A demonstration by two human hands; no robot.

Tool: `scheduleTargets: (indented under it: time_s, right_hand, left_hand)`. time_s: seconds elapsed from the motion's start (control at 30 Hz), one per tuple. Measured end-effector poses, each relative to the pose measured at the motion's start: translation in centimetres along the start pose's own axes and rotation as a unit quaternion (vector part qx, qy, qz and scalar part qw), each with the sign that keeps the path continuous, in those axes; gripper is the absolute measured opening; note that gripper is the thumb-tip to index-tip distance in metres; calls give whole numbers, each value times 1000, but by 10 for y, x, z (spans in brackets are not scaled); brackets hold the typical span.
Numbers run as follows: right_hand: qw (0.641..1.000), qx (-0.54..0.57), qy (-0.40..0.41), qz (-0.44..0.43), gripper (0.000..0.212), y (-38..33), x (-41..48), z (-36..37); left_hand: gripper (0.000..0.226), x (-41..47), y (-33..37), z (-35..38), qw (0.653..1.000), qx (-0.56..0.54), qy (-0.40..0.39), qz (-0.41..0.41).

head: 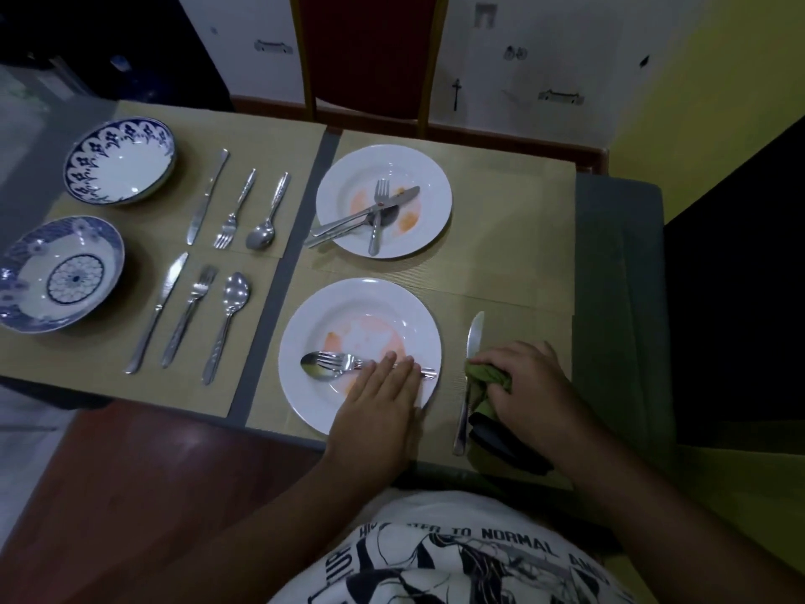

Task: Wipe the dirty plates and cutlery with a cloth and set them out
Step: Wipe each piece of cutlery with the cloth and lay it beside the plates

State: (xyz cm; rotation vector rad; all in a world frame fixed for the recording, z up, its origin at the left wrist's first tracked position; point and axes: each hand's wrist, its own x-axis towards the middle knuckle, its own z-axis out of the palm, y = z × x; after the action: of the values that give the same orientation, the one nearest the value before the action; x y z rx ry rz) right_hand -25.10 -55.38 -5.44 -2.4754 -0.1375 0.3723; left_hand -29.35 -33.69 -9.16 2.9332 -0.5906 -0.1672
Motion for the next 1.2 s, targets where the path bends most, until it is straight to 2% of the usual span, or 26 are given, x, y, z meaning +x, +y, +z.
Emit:
scheduleTargets:
  time_s: [0.13, 0.27, 0.4, 0.5, 0.63, 0.73, 0.83, 0.93, 1.0, 1.1, 1.17, 1.2]
  right_hand:
    - [999, 0, 25, -39, 44, -29, 16, 7]
    - [997, -11, 48, -52, 39, -52, 23, 4]
    - [999, -18, 45, -20, 41, -63, 22, 2]
    - [999, -20, 47, 17, 43, -66, 19, 3]
    - [997, -8, 74, 31, 45, -76, 17, 2]
    - [995, 0, 97, 34, 46, -91, 20, 1]
    - [993, 13, 118, 9, 44, -109, 26, 2]
    - [991, 28, 127, -6, 40, -127, 33, 11]
    - [992, 28, 123, -17, 40, -136, 38, 19]
    - [994, 9, 94, -52, 40, -149, 44, 34]
    - [996, -27, 66, -61, 41, -156, 46, 48]
    - [995, -42, 49, -74, 41, -156, 47, 56]
  left_hand:
    - [45, 8, -34, -3, 998, -43, 14, -37]
    - [26, 33, -49, -3, 999, -49, 3, -5]
    - [19, 52, -57, 3, 998, -32, -17, 52]
    - [22, 58, -64, 0, 995, -82, -25, 58]
    - [17, 61, -76, -27, 974, -224, -23, -8]
    - [5, 66, -91, -60, 939, -331, 14, -95]
    - [17, 66, -124, -84, 869, -443, 75, -209]
    - [16, 52, -157, -90, 786, -529, 80, -310]
    - [13, 35, -165, -84, 695, -608, 53, -381]
    - [21, 10, -157, -72, 527, -710, -2, -467]
    - [28, -1, -147, -68, 421, -767, -26, -484]
    - [27, -6, -142, -69, 384, -791, -45, -475]
